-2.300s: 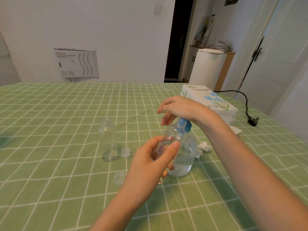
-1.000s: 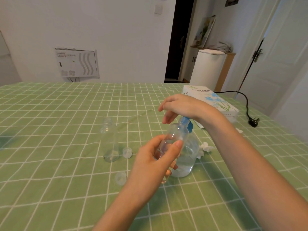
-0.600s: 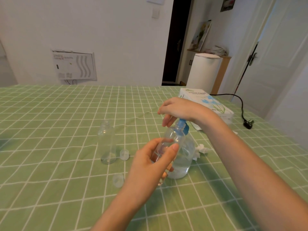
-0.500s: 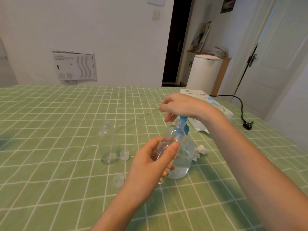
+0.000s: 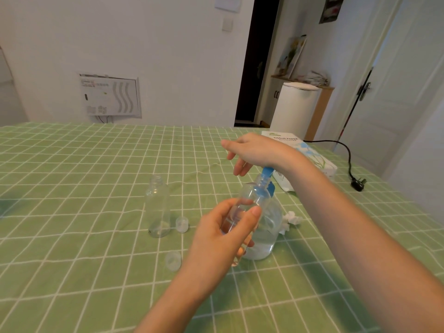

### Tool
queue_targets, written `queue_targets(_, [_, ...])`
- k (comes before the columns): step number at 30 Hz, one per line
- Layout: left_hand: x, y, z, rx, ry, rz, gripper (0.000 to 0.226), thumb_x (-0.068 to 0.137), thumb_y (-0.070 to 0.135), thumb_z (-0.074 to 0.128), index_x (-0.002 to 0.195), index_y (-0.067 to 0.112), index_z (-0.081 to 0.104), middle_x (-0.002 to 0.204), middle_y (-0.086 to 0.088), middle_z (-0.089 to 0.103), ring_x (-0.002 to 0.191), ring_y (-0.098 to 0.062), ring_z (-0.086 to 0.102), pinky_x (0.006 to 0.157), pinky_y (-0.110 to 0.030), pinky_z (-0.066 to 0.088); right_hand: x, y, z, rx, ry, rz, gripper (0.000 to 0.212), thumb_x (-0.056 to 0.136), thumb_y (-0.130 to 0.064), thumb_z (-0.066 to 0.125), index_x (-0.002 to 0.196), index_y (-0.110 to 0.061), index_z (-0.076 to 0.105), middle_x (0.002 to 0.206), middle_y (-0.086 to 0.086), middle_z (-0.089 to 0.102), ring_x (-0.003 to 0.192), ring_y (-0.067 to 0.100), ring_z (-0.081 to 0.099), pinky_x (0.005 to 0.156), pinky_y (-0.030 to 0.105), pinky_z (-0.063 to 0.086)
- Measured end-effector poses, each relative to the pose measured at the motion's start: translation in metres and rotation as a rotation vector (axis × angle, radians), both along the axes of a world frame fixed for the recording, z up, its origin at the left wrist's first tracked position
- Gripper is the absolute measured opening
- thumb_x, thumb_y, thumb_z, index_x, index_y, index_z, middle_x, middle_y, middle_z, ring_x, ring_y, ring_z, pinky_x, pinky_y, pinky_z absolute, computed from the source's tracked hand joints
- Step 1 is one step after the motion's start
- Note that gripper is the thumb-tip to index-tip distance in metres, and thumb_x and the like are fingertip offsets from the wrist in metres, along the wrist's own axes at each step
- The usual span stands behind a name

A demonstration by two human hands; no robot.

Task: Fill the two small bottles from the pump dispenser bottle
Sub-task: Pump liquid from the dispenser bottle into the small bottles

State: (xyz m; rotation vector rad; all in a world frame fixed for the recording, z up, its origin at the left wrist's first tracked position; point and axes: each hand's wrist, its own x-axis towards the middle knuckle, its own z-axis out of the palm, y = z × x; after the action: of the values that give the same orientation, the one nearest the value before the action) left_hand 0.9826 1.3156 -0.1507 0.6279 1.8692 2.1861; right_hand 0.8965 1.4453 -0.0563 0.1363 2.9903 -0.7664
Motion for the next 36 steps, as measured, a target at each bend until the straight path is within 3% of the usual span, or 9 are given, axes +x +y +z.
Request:
queue_targets(6, [0.000,0.001,-0.001,0.009,-0.012,0.002,0.037,0.062,0.055,0.062,0.092,0.035,0.068,0.082,-0.004,0.070,0.059,-0.010,0.062,0.045,-0.014,0.042,-0.002,0.000,-0.004,-0.012,-0.001,-0.014,0.052,0.099,-0.048,0.031,0.110,-0.007,0.062,0.089,0.010,0.074,0.088,0.020,0.070,0.056,0.025,0.037])
queue_targets(13, [0.001,0.002,-0.004,0.015,-0.039,-0.001,0.032,0.062,0.052,0.063,0.087,0.034,0.070,0.073,-0.003,0.068,0.056,-0.008,0.059,0.042,-0.016,0.040,-0.004,0.003,-0.017,0.004,-0.019,-0.021,0.053,0.099,-0.048,0.032,0.113,-0.006,0.061,0.089,0.009,0.074,0.093,0.021,0.067,0.078,0.032,0.042])
queue_targets(18, [0.001,0.002,-0.004,0.015,-0.036,0.000,0.034,0.061,0.053,0.062,0.088,0.034,0.069,0.072,0.002,0.070,0.056,-0.007,0.059,0.044,-0.015,0.041,-0.003,0.003,-0.016,0.011,0.002,-0.019,0.053,0.099,-0.046,0.034,0.124,-0.005,0.055,0.091,0.008,0.073,0.092,0.023,0.068,0.082,0.034,0.046])
queue_targets(24, [0.001,0.002,0.000,0.036,-0.036,0.003,0.038,0.057,0.056,0.063,0.088,0.036,0.070,0.070,0.006,0.069,0.056,-0.007,0.059,0.043,-0.013,0.040,-0.002,0.002,-0.003,0.022,0.074,0.005,0.046,0.099,-0.043,0.037,0.113,-0.005,0.059,0.090,0.009,0.074,0.090,0.023,0.069,0.073,0.026,0.046])
queue_targets(29, [0.000,0.003,0.000,0.021,-0.027,-0.002,0.041,0.058,0.055,0.062,0.091,0.032,0.068,0.072,0.006,0.070,0.055,-0.006,0.060,0.044,-0.013,0.041,-0.002,0.002,-0.006,0.006,0.026,0.004,0.047,0.099,-0.043,0.037,0.115,-0.004,0.057,0.091,0.010,0.074,0.092,0.024,0.069,0.088,0.035,0.048])
queue_targets(36, [0.001,0.001,-0.004,0.013,-0.027,0.002,0.032,0.060,0.054,0.062,0.087,0.037,0.069,0.070,0.001,0.068,0.054,-0.007,0.058,0.042,-0.014,0.039,-0.002,0.003,-0.017,0.018,-0.004,-0.028,0.051,0.097,-0.047,0.039,0.128,-0.008,0.049,0.092,0.006,0.074,0.094,0.023,0.068,0.082,0.033,0.047])
